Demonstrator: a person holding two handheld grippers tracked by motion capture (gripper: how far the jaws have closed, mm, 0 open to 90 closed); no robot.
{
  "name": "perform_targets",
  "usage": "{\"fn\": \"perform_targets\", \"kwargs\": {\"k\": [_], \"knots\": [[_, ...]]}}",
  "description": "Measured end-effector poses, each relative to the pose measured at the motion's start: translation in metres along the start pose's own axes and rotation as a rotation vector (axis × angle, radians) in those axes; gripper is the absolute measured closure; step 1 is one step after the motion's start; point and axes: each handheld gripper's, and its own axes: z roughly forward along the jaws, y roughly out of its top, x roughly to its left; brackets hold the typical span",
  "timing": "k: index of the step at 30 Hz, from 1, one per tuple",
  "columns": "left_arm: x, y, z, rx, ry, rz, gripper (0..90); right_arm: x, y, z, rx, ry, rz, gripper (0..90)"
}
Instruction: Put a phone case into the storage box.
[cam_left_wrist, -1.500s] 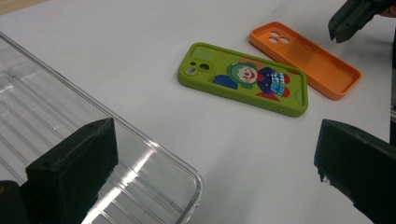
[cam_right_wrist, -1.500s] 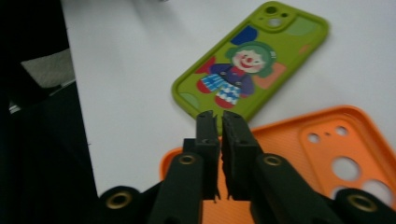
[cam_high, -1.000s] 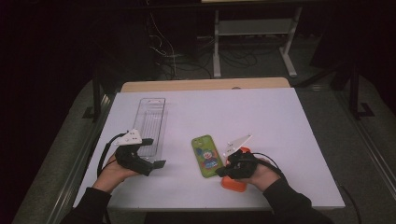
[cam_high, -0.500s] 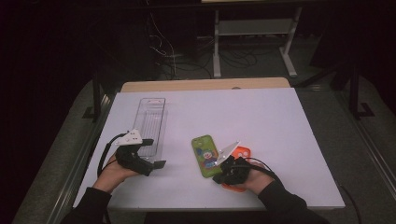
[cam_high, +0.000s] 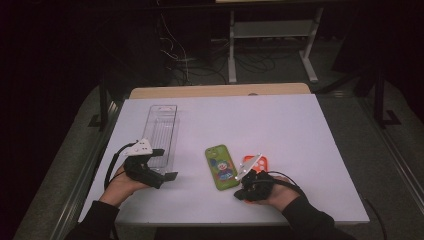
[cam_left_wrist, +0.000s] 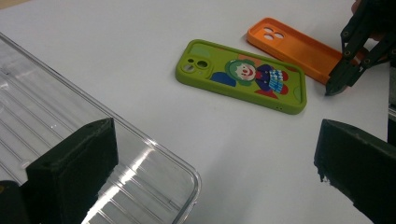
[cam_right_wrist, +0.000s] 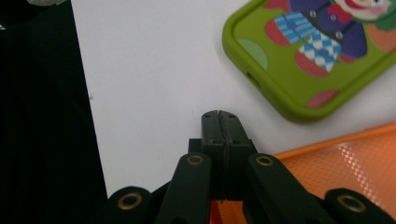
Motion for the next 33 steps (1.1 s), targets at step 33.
{"fn": "perform_targets", "kwargs": {"k": [33], "knots": [[-0.001,0.0,0.001,0.001,-0.006,0.006,0.0,-0.032,-0.042,-0.038,0.051,-0.154,0.134,88.5]]}}
